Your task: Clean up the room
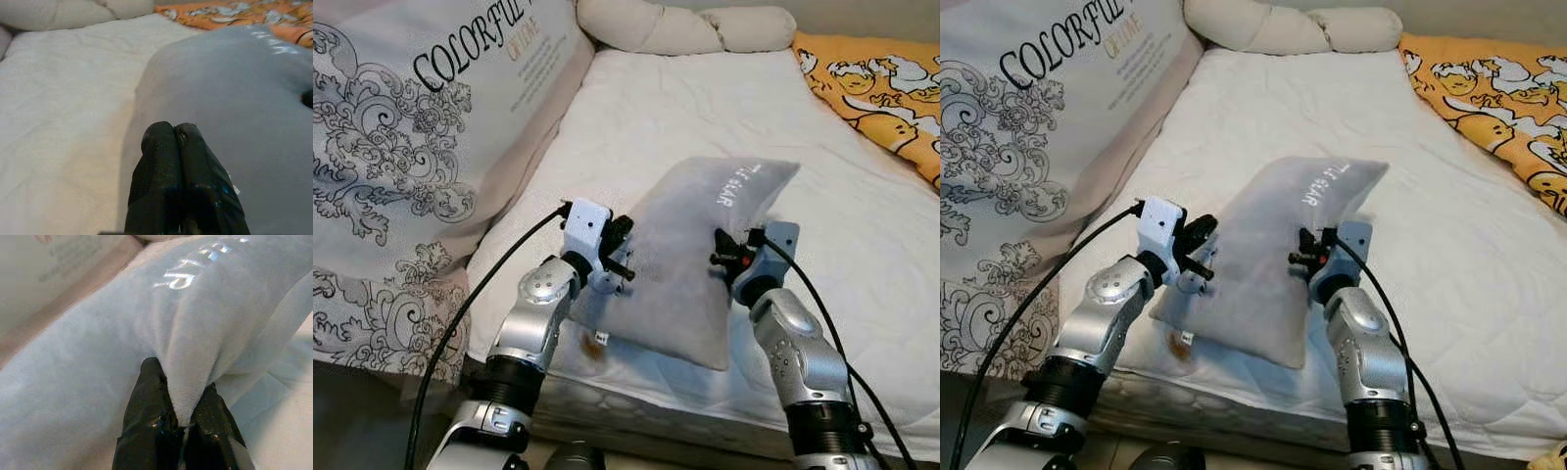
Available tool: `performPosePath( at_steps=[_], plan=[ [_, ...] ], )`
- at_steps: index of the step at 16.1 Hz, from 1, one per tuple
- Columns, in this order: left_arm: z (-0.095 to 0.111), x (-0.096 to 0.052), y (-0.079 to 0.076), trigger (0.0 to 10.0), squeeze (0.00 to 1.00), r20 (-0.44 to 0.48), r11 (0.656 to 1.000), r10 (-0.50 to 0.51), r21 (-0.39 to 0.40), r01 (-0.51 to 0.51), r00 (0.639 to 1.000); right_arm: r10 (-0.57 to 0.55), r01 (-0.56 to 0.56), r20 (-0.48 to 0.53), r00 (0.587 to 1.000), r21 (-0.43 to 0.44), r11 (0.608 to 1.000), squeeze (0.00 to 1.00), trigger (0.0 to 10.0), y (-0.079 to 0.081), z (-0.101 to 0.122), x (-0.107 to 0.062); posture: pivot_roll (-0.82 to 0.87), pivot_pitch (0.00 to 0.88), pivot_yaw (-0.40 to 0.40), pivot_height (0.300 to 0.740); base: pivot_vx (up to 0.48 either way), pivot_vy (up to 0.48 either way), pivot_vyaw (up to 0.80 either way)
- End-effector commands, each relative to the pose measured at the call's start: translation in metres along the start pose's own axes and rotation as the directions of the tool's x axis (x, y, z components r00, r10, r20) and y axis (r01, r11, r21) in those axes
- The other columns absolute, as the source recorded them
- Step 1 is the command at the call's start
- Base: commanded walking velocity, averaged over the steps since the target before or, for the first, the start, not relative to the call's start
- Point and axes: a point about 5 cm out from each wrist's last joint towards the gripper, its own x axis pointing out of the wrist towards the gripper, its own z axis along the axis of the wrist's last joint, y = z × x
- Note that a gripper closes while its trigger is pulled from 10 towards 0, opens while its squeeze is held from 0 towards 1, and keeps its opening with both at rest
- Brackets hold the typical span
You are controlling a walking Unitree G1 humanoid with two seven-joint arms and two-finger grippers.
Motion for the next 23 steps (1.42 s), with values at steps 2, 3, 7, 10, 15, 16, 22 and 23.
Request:
performPosePath(
  at_steps=[2,3,7,10,15,16,22,23],
  plan=[
    [-0.004,-0.003,0.005,10.0,0.00,-0.017,0.999,0.038,0.001,-0.038,0.999,-0.036,0.035,-0.101,0.994,-0.013,0.999,0.00,10.0,-0.007,-0.017,-0.004,0.08,0.000,0.060,0.740,0.000,0.000,0.00],
    [-0.007,-0.004,0.004,10.0,0.00,-0.026,0.999,0.047,0.001,-0.047,0.999,-0.027,0.027,-0.155,0.988,-0.003,1.000,0.00,10.0,-0.013,-0.026,-0.008,0.09,0.000,0.057,0.740,0.000,0.000,0.00],
    [-0.010,0.004,0.009,10.0,0.00,-0.058,0.999,0.049,-0.006,-0.049,0.997,0.082,-0.007,-0.358,0.930,0.205,0.979,0.00,0.0,-0.036,-0.065,-0.025,0.08,0.000,0.058,0.740,0.000,0.000,0.00],
    [-0.004,0.024,0.014,10.0,0.75,-0.099,1.000,0.003,-0.018,-0.005,0.995,0.165,-0.089,-0.474,0.865,0.179,0.980,0.00,0.0,-0.051,-0.086,-0.045,0.07,0.000,0.061,0.740,0.000,0.000,0.00],
    [-0.005,0.048,-0.013,10.0,1.00,-0.177,0.985,-0.132,-0.130,0.110,0.975,0.239,-0.196,-0.528,0.815,0.138,0.971,0.00,0.0,-0.063,-0.091,-0.063,-0.04,0.000,0.131,0.740,0.000,0.000,0.00],
    [-0.011,0.049,-0.021,10.0,1.00,-0.180,0.975,-0.147,-0.194,0.112,0.973,0.245,-0.203,-0.512,0.823,0.139,0.969,0.00,0.0,-0.064,-0.087,-0.065,-0.07,0.000,0.145,0.740,0.000,0.000,0.00],
    [-0.030,0.044,-0.042,10.0,1.00,-0.181,0.884,-0.300,-0.422,0.202,0.937,0.289,-0.246,-0.499,0.817,0.152,0.957,0.00,0.0,-0.065,-0.083,-0.076,-0.11,0.000,0.157,0.740,0.000,0.000,0.00],
    [-0.033,0.043,-0.046,10.0,1.00,-0.182,0.871,-0.334,-0.434,0.229,0.925,0.289,-0.246,-0.499,0.817,0.152,0.957,0.00,0.0,-0.065,-0.082,-0.076,-0.11,0.000,0.157,0.740,0.000,0.000,0.00]
  ],
)
